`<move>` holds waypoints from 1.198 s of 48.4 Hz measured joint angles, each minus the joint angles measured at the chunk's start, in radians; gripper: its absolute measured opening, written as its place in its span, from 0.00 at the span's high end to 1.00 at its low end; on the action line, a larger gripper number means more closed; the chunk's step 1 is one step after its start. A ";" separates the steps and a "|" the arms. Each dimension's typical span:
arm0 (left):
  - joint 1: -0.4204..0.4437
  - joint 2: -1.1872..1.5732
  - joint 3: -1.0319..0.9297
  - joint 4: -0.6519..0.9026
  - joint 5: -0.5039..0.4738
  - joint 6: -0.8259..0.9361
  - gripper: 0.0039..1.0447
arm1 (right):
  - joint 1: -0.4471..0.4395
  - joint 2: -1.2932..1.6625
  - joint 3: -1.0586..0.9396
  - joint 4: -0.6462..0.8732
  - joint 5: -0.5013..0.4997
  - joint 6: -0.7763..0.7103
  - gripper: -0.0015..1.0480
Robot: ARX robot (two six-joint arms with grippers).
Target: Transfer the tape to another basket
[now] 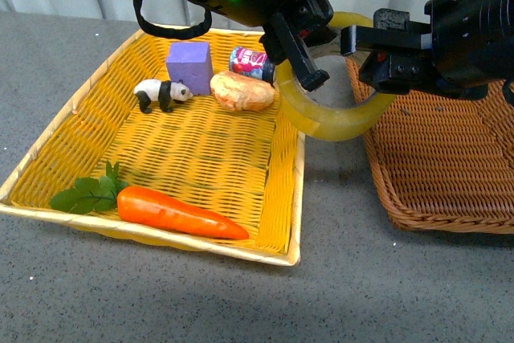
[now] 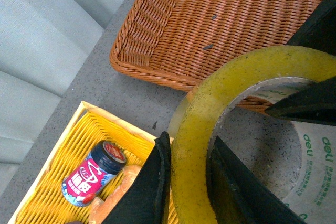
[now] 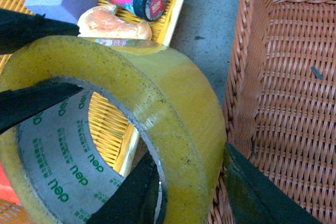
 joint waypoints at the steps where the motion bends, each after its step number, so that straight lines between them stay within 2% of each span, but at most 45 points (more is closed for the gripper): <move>1: -0.001 0.000 0.000 0.000 0.002 -0.004 0.85 | 0.000 0.000 0.000 0.000 0.006 0.008 0.72; 11: -0.010 0.000 0.000 0.001 0.004 -0.031 0.85 | 0.000 0.000 -0.001 0.000 0.027 0.035 0.83; 17: -0.010 0.000 0.005 0.003 0.027 -0.026 0.64 | -0.008 0.000 -0.005 0.000 0.019 0.005 0.84; 22: -0.018 -0.001 0.021 -0.031 -0.120 -0.124 0.50 | -0.011 0.006 -0.007 0.008 0.043 -0.022 0.84; 25: -0.020 -0.001 0.026 -0.035 -0.170 -0.163 0.43 | -0.013 0.011 -0.007 0.025 0.068 -0.042 0.85; 30: -0.012 -0.001 0.040 -0.031 -0.208 -0.374 0.24 | -0.019 0.021 -0.011 0.081 0.129 -0.134 0.85; 36: 0.013 -0.001 0.046 -0.017 -0.204 -0.547 0.04 | -0.036 0.032 -0.011 0.142 0.179 -0.211 0.85; 40: 0.029 -0.001 0.056 0.000 -0.256 -0.645 0.07 | -0.057 0.041 -0.014 0.147 0.212 -0.241 0.85; 48: 0.124 -0.006 0.078 0.021 -0.344 -0.828 0.06 | -0.121 0.074 -0.047 0.180 0.280 -0.301 0.85; 58: 0.179 -0.007 0.050 0.031 -0.494 -1.023 0.06 | -0.208 0.113 -0.046 0.174 0.268 -0.309 0.85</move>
